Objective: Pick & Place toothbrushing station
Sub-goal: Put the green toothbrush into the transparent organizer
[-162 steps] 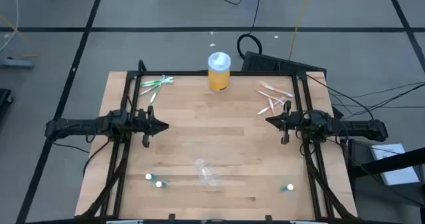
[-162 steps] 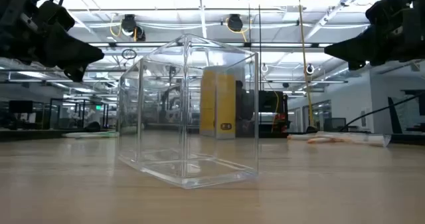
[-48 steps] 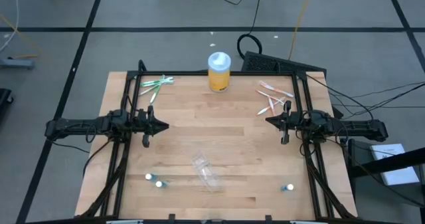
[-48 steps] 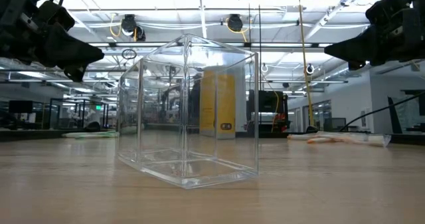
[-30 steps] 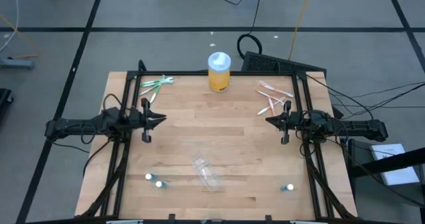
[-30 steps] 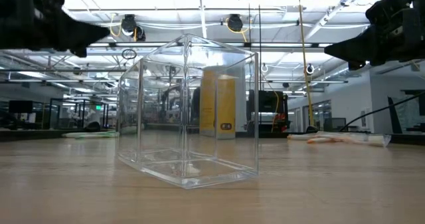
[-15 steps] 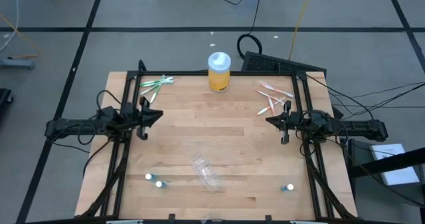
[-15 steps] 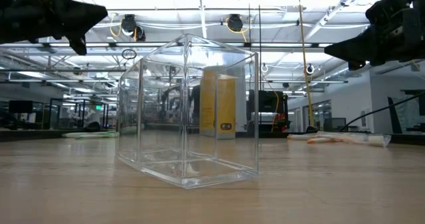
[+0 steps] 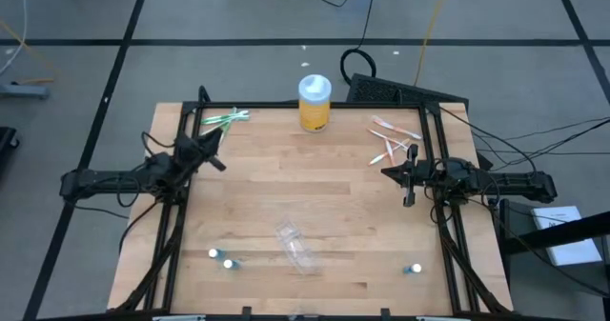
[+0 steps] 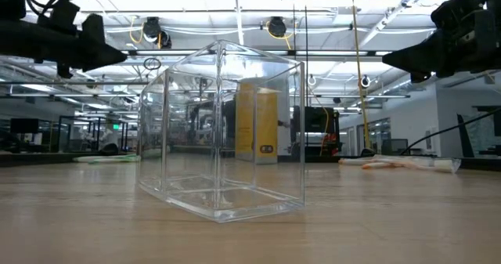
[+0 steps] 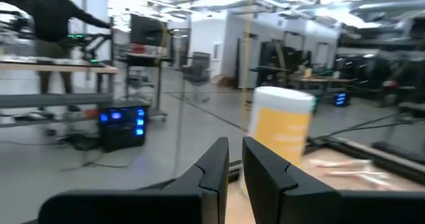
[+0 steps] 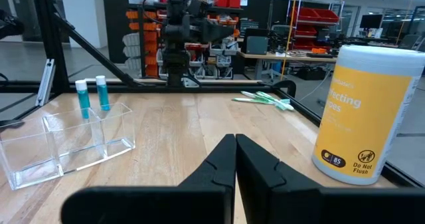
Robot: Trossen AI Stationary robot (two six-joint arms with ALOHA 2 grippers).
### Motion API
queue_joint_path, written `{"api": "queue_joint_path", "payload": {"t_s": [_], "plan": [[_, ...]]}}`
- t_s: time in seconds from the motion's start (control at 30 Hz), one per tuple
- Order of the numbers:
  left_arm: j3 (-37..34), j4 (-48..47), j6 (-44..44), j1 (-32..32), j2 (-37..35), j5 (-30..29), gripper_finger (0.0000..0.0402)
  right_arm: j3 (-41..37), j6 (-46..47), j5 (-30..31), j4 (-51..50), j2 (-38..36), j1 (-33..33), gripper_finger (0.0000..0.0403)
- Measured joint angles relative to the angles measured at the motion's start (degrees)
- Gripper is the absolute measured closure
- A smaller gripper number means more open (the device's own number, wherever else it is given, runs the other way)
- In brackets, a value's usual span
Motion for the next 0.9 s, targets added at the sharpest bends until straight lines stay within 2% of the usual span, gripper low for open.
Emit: {"api": "queue_joint_path", "payload": {"t_s": [0.2,0.4,0.5,0.7,0.8,0.9], "plan": [[0.0,0.26,-5.8,6.53,5.75,0.08,0.0352,0.01,0.0,0.0,0.0,0.0,0.0,0.0399],[0.56,-3.78,-12.82,12.88,12.92,1.7,0.0343,0.01,0.0,0.0,0.0,0.0,-0.01,0.0399],[1.32,-6.47,-16.51,15.82,16.49,6.42,0.0313,0.0,0.0,0.0,0.0,0.0,-0.01,0.0399],[4.2,-13.08,-27.58,21.38,22.84,13.21,0.0227,0.01,0.0,0.0,0.0,0.0,0.0,0.0399],[8.11,-20.19,-29.03,24.55,26.16,16.81,0.0198,0.01,0.0,0.0,0.0,0.0,-0.01,0.0399],[13.09,-26.96,-28.27,27.87,30.04,17.57,0.0187,0.01,0.0,0.0,0.0,0.0,0.01,0.0399]]}}
